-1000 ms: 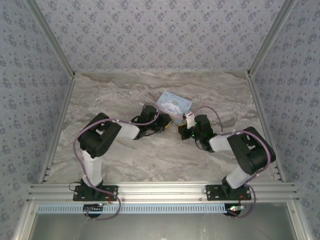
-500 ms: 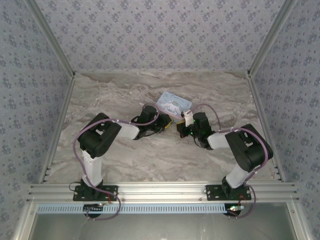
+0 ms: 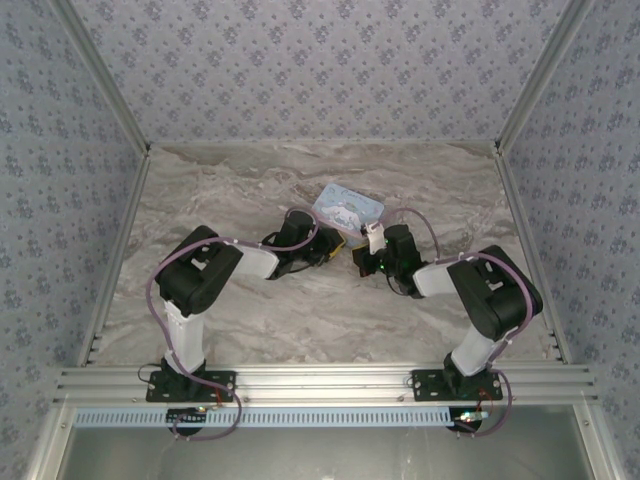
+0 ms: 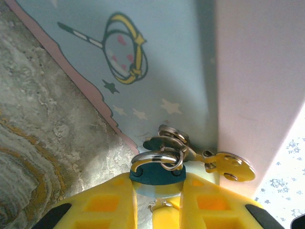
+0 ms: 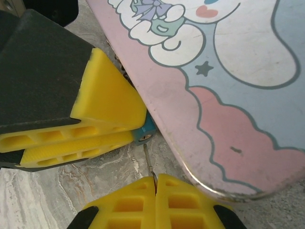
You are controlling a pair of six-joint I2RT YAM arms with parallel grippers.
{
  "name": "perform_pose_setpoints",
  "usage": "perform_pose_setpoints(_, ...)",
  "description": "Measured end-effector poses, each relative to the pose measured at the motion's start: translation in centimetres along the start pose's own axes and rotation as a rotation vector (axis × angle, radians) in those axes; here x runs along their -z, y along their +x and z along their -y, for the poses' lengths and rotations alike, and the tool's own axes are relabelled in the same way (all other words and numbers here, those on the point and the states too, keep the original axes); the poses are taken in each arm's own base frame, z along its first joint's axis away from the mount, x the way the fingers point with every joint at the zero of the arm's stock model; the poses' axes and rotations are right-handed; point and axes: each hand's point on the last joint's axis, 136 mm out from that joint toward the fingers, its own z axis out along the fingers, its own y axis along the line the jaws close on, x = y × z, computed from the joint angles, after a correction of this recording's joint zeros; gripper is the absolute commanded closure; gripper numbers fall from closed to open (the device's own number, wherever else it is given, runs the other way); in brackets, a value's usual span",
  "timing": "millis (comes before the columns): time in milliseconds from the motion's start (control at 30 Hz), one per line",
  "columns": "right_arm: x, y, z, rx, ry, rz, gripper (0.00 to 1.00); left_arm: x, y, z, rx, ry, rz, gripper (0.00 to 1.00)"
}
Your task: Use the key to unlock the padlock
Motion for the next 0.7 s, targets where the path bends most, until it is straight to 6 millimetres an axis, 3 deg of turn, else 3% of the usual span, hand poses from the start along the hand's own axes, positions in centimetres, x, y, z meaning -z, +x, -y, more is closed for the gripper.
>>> perform_pose_setpoints(700, -0.05, -0.03, 0.08, 0.001, 0.006, 0.001, 1.0, 0.02, 0.05, -0.16, 0.004, -0.003, -0.001, 0.77)
